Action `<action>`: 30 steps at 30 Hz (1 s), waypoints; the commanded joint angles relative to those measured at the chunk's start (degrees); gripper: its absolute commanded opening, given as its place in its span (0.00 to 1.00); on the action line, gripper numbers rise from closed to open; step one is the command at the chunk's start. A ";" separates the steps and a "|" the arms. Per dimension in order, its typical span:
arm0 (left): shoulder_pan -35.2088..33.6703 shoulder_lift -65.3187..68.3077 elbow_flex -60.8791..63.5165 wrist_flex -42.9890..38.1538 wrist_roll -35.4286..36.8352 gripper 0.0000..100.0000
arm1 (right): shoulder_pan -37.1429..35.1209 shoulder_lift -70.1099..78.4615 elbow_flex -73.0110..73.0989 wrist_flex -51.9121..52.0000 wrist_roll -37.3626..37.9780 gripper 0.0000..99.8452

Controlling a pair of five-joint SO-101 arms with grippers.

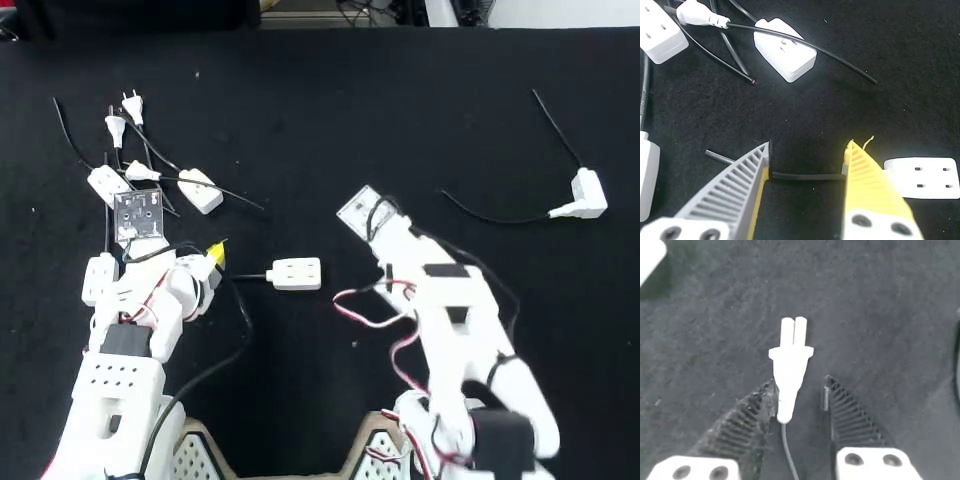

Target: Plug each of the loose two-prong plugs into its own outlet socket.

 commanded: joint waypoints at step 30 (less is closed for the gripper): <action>-0.04 -0.88 -0.75 -0.44 -0.62 0.24 | -4.92 3.47 -10.68 18.37 -10.29 0.01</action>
